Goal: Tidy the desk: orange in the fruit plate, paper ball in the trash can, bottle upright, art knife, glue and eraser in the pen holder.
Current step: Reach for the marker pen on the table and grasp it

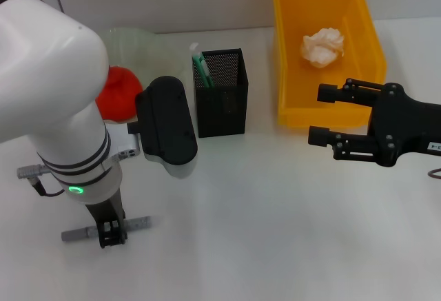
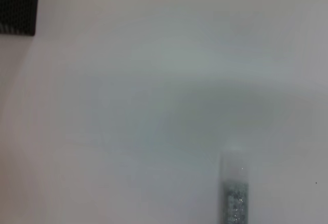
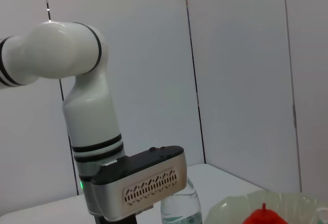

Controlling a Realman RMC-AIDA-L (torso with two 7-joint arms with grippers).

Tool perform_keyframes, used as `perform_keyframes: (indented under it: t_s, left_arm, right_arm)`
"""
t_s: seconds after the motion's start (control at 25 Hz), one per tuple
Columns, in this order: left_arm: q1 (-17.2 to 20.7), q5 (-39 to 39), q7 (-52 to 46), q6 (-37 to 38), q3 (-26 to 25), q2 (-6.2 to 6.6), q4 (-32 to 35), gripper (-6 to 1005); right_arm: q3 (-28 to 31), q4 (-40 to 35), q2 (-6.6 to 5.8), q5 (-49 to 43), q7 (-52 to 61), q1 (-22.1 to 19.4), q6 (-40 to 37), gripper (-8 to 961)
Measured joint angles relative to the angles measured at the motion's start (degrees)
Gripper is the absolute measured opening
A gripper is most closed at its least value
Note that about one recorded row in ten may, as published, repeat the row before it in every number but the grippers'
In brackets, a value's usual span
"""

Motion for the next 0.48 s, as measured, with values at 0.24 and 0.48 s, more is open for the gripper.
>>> perform_keyframes:
  t_s: [0.24, 0.48]
  left_arm:
    - [0.0, 0.0, 0.0, -0.1, 0.0, 0.00, 0.0, 293]
    - [-0.1, 0.1, -0.2, -0.2, 0.0, 0.00, 0.0, 242]
  right_arm:
    - [0.0, -0.1, 0.00, 0.0, 0.0, -0.1, 0.0, 761]
    - [0.0, -0.3, 0.00, 0.0, 0.0, -0.3, 0.0, 761]
